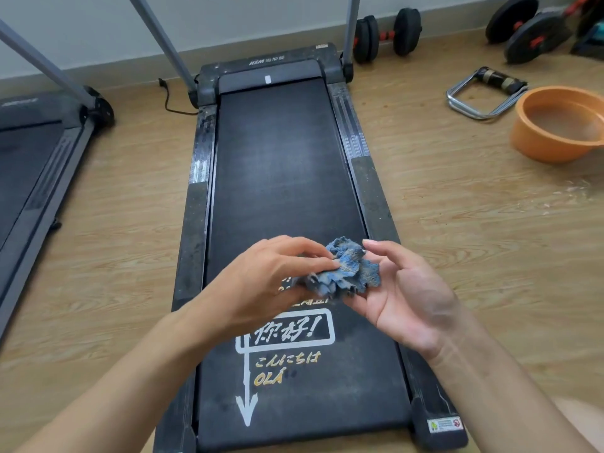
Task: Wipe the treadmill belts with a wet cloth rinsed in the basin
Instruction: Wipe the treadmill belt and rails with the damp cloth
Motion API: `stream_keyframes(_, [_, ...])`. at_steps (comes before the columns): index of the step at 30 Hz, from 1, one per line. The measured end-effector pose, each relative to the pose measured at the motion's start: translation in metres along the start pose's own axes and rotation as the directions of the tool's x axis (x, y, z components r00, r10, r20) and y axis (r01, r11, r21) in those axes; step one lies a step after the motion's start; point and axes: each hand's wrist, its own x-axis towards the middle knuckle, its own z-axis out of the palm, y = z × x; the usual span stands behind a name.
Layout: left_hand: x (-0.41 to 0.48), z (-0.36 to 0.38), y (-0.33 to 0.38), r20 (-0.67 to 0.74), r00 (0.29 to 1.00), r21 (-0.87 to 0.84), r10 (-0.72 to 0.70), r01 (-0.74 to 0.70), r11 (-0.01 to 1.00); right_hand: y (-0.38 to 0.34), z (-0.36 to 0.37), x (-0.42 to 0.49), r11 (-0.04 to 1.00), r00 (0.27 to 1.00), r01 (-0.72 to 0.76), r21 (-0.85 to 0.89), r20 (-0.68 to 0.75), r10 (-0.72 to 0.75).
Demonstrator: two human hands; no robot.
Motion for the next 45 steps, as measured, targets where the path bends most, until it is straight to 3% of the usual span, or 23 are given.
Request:
stream_keyframes(7, [-0.004, -0.003, -0.002, 0.061, 0.998, -0.207, -0.035, 0.047, 0.977, 0.002, 0.0, 0.0, 1.0, 1.0, -0.003, -0.014, 0.0, 0.003])
stream_keyframes(11, [-0.004, -0.003, 0.006, -0.07, 0.975, -0.455, -0.211, 0.157, 0.876, 0.005, 0.002, 0.0, 0.999, 1.0, -0.003, -0.049, 0.008, 0.003])
stream_keyframes(13, [0.001, -0.001, 0.012, -0.146, 0.904, -0.676, -0.401, 0.205, 0.708, 0.01, 0.005, 0.001, 0.991, 0.999, 0.014, -0.13, -0.037, -0.019])
stream_keyframes(15, [0.007, 0.0, 0.017, -0.168, 0.755, -0.845, -0.634, 0.221, 0.487, 0.017, 0.008, 0.001, 0.981, 0.997, 0.024, -0.192, -0.061, -0.037])
stream_keyframes(17, [0.012, 0.002, 0.017, -0.078, 0.563, -0.939, -0.823, 0.237, 0.25, 0.025, 0.01, 0.0, 0.97, 0.998, 0.043, -0.237, -0.042, -0.055])
stream_keyframes(20, [0.01, 0.006, 0.013, 0.144, 0.328, -0.975, -0.934, 0.206, -0.078, 0.038, 0.008, 0.002, 0.943, 0.989, 0.097, -0.318, -0.074, -0.127])
stream_keyframes(22, [0.004, 0.013, 0.013, 0.258, 0.254, -0.956, -0.932, 0.205, -0.209, 0.046, 0.005, 0.004, 0.941, 0.982, 0.095, -0.325, -0.125, -0.142])
stream_keyframes(24, [-0.001, 0.02, 0.014, 0.315, 0.259, -0.939, -0.913, 0.224, -0.261, 0.05, 0.003, 0.005, 0.948, 0.98, 0.068, -0.312, -0.16, -0.123])
stream_keyframes(26, [0.0, 0.02, 0.017, 0.305, 0.325, -0.943, -0.895, 0.233, -0.236, 0.051, 0.001, 0.006, 0.953, 0.979, 0.05, -0.298, -0.175, -0.106])
stream_keyframes(28, [0.003, 0.016, 0.02, 0.189, 0.443, -0.965, -0.876, 0.249, -0.082, 0.051, -0.001, 0.007, 0.956, 0.976, 0.053, -0.29, -0.186, -0.111])
stream_keyframes(30, [0.003, 0.013, 0.02, -0.029, 0.604, -0.923, -0.796, 0.289, 0.253, 0.048, -0.003, 0.008, 0.952, 0.974, 0.061, -0.3, -0.189, -0.122])
stream_keyframes(32, [0.0, 0.01, 0.02, -0.22, 0.76, -0.747, -0.611, 0.271, 0.606, 0.044, -0.003, 0.007, 0.948, 0.979, 0.067, -0.312, -0.162, -0.123])
stream_keyframes(34, [-0.002, 0.011, 0.021, -0.278, 0.841, -0.594, -0.465, 0.23, 0.771, 0.039, -0.002, 0.008, 0.952, 0.983, 0.074, -0.297, -0.141, -0.12])
stream_keyframes(39, [-0.008, 0.008, 0.023, -0.138, 0.965, -0.45, -0.222, 0.138, 0.882, 0.017, -0.009, 0.007, 0.998, 0.992, 0.039, -0.055, -0.119, -0.045])
stream_keyframes(42, [-0.015, 0.004, 0.024, 0.017, 1.0, -0.252, -0.013, 0.017, 0.967, 0.011, -0.013, 0.005, 0.984, 0.992, 0.084, -0.157, -0.083, -0.098])
stream_keyframes(45, [-0.02, -0.001, 0.024, 0.17, 0.982, -0.083, 0.082, -0.069, 0.994, 0.015, -0.015, 0.008, 0.942, 0.97, 0.192, -0.275, -0.095, -0.225])
